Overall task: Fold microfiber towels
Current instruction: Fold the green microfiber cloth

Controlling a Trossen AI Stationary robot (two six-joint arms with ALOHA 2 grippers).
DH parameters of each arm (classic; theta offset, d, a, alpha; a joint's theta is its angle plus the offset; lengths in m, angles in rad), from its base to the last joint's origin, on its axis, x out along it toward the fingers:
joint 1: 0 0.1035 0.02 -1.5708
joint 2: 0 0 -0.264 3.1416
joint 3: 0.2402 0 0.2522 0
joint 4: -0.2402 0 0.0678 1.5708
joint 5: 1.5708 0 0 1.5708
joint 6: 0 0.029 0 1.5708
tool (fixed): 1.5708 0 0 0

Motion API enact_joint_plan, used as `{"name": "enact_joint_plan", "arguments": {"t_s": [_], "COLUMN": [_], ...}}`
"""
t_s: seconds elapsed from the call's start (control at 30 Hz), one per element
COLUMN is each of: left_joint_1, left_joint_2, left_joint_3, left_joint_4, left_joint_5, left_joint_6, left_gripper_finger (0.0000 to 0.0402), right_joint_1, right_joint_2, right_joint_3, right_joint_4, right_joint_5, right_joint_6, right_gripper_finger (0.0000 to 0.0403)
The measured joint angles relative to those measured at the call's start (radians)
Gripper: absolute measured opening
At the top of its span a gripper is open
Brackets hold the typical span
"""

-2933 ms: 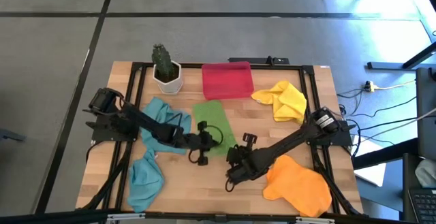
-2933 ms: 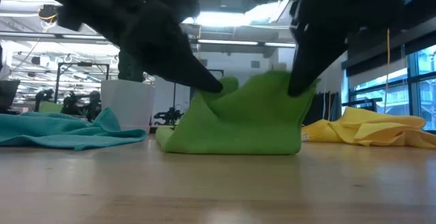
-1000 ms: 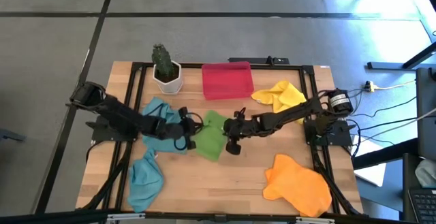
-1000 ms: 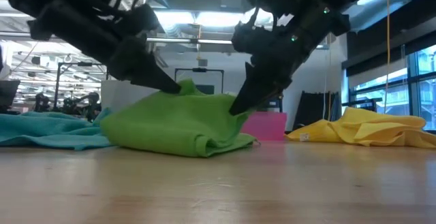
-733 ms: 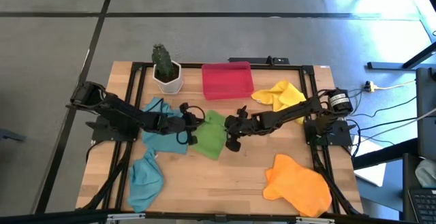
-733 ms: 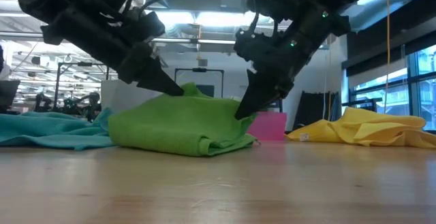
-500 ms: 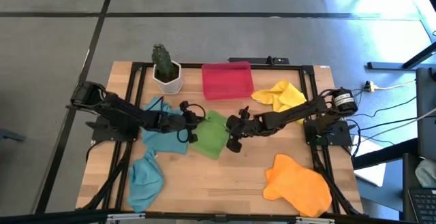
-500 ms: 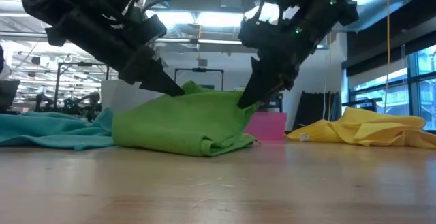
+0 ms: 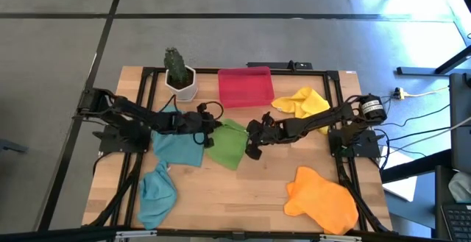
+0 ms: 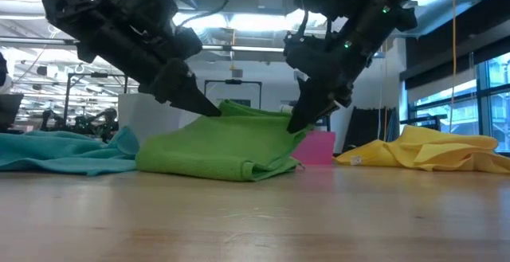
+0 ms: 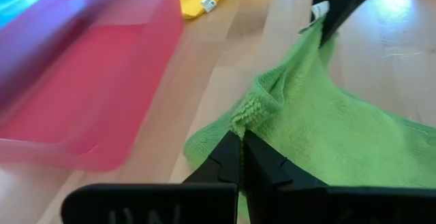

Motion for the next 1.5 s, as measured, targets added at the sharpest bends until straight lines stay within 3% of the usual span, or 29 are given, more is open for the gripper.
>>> {"name": "enact_joint_plan", "arguments": {"t_s": [0.23,0.43,0.63,0.97,1.27,1.5], "left_joint_1": [0.027,0.033,0.032,-0.026,-0.009,0.047], "left_joint_2": [0.0,0.0,0.0,-0.009,0.031,0.194], "left_joint_3": [0.0,0.0,0.0,0.013,0.014,0.098], "left_joint_4": [-0.004,-0.008,-0.007,-0.003,0.051,0.083], "left_joint_5": [0.064,0.016,-0.023,-0.001,-0.065,-0.002], "left_joint_6": [-0.006,-0.008,-0.007,-0.008,-0.007,0.001], "left_gripper_finger": [0.0005,0.0046,0.0079,0.0082,0.0082,0.0082], "right_joint_1": [-0.008,-0.007,-0.007,-0.006,0.047,0.06], "right_joint_2": [0.0,0.001,0.001,-0.011,-0.014,-0.014], "right_joint_3": [0.0,-0.001,-0.001,0.0,-0.014,-0.124], "right_joint_4": [-0.005,-0.005,-0.004,0.004,0.077,0.397], "right_joint_5": [0.0,0.032,0.08,0.085,0.073,-0.11], "right_joint_6": [-0.008,-0.031,-0.068,-0.082,-0.053,-0.048], "right_gripper_finger": [0.0011,0.0035,0.0086,0.0188,0.0173,0.0148]}}
